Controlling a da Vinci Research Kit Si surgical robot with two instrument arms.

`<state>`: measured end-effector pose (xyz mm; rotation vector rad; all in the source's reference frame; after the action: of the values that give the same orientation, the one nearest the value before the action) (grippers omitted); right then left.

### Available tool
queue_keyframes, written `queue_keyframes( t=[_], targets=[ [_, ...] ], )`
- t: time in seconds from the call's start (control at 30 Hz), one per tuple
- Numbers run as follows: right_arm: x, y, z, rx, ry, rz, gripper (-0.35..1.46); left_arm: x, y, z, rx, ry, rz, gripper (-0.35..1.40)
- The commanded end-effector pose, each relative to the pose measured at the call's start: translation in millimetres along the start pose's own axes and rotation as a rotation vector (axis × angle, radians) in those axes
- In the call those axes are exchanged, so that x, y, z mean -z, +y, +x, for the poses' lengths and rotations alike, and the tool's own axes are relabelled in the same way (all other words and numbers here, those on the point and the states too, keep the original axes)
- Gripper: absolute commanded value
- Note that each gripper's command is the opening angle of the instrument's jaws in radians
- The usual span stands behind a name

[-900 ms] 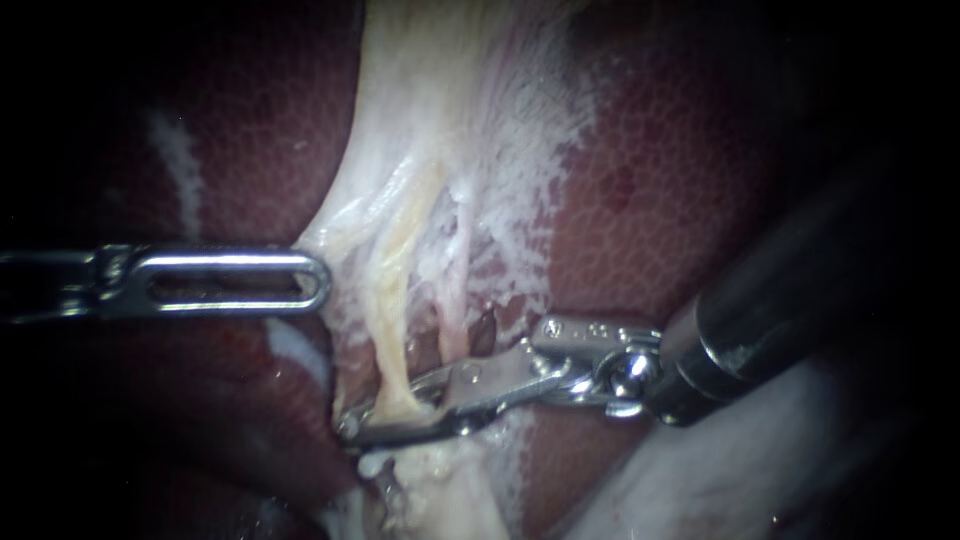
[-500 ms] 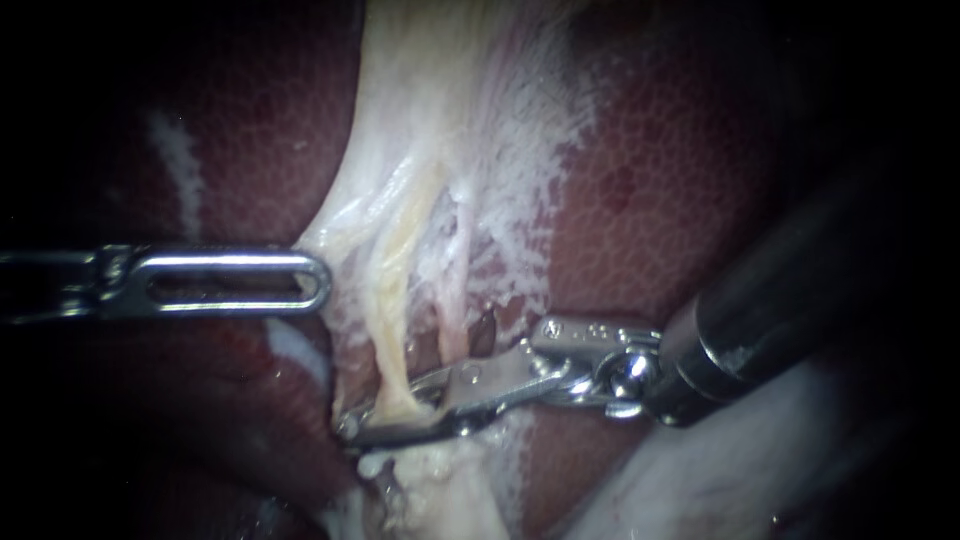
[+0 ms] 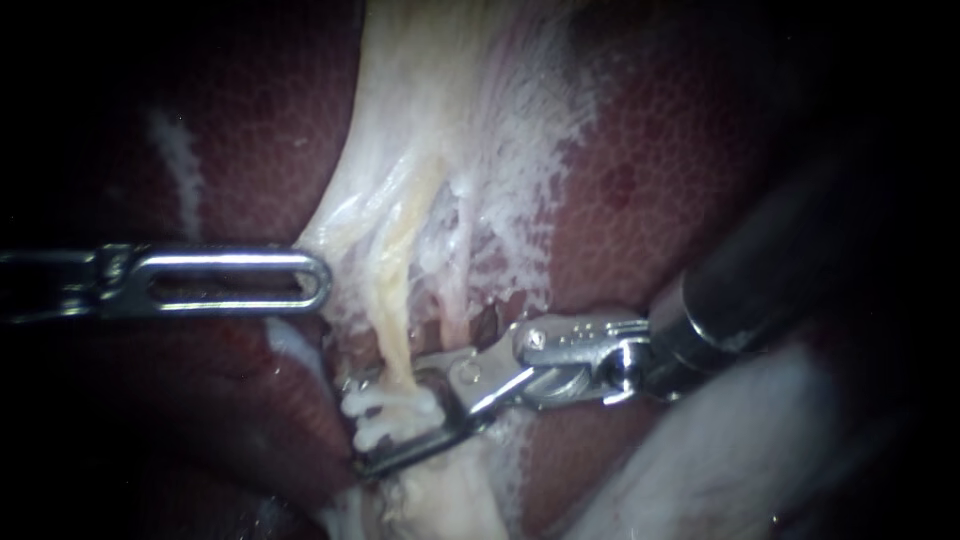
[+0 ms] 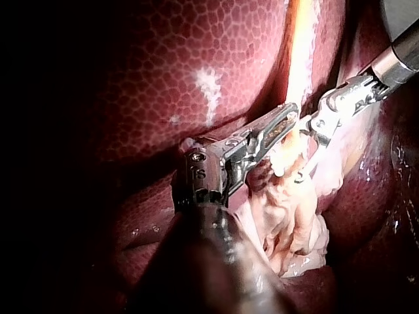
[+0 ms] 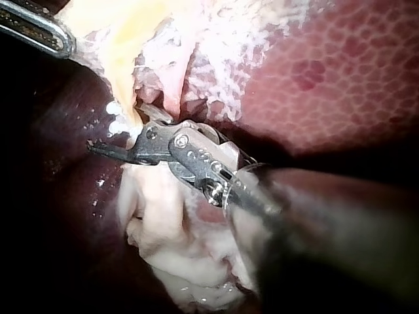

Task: Going back second clip left tube

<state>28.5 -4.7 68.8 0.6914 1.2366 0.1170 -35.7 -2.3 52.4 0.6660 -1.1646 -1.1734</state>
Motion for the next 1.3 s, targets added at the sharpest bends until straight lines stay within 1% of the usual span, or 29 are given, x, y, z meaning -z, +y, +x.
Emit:
queue_keyframes(
  t=[0.03,0.13,0.2,0.37,0.47,0.57,0.67,0.83,1.07,1.3],
  targets=[
    [0.1,-0.1,0.1,0.004,0.000,0.000,0.60,0.0,0.0,0.0,0.000,0.000,-0.001,-0.35],
    [0.1,-0.1,0.1,0.045,-0.001,0.001,0.60,0.0,0.0,0.0,0.000,0.000,-0.001,-0.35],
    [0.2,-0.2,0.1,0.057,-0.001,0.002,0.60,0.0,0.0,0.0,0.000,0.000,-0.001,-0.35],
    [0.6,-0.3,0.0,0.058,-0.001,0.004,0.60,0.0,0.0,0.0,0.000,0.000,-0.001,-0.35],
    [1.4,-0.6,0.0,0.057,0.000,0.007,0.60,0.0,0.0,0.0,0.000,0.000,-0.001,-0.35],
    [3.1,-1.0,0.1,0.054,0.001,-0.001,0.60,0.1,0.0,0.0,0.000,0.000,0.000,-0.35],
    [5.6,-1.0,0.6,0.047,0.004,-0.019,0.60,0.0,0.0,0.0,0.000,0.000,0.000,-0.35],
    [10.7,-0.9,1.6,0.039,0.007,-0.049,0.60,0.0,0.1,0.1,-0.001,0.000,0.000,-0.35],
    [16.6,-2.1,2.1,0.034,0.006,-0.074,0.60,0.0,0.2,0.1,-0.001,0.000,0.000,-0.35],
    [20.6,-2.6,3.4,0.050,0.002,-0.102,0.60,0.0,0.2,0.2,-0.002,0.000,0.000,-0.35]
  ],
)
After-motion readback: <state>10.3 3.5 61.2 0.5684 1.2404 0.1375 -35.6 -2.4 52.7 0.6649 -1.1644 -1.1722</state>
